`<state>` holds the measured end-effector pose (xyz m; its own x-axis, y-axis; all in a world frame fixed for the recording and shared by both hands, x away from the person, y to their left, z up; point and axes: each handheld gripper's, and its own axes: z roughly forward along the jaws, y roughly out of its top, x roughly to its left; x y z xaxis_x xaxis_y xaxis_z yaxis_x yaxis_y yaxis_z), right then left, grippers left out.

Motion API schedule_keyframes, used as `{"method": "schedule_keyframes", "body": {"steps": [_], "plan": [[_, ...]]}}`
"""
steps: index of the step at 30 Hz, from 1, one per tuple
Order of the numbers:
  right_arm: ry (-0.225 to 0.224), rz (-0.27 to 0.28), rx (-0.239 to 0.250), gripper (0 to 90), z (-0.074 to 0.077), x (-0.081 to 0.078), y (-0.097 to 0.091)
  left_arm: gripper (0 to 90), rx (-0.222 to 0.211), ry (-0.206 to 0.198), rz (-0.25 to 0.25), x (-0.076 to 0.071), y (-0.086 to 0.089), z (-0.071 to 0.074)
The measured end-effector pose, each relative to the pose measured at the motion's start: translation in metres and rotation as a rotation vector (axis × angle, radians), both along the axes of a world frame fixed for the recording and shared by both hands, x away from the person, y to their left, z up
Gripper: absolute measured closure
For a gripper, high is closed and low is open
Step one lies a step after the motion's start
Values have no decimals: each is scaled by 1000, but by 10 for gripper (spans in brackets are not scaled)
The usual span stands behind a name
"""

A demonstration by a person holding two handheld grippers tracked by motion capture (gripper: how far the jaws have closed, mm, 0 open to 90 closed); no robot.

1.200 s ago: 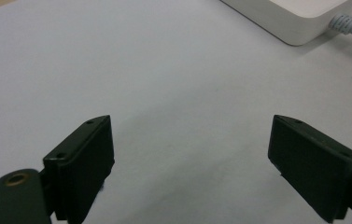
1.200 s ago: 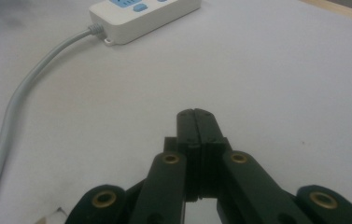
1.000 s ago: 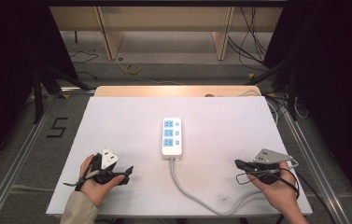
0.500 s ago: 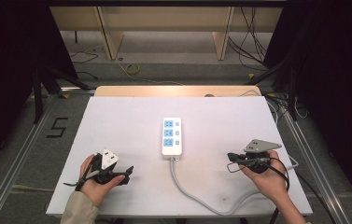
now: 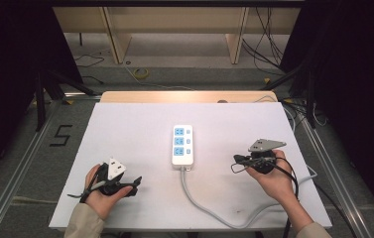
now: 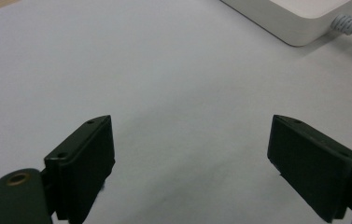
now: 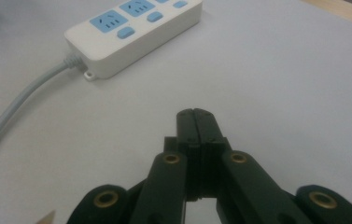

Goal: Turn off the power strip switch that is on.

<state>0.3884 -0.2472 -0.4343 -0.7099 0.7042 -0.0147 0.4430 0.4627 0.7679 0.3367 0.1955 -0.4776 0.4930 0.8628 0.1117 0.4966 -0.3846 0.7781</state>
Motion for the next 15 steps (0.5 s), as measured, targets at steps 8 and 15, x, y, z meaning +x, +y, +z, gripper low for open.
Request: {"method": "schedule_keyframes", "body": {"steps": [8,15], "plan": [[-5,2,-14,900,6,10,11,145,1,-2,-2,0,0,0],[-8,8,-19,900,8,19,20,145,2,-1,1,0,1,0]]}}
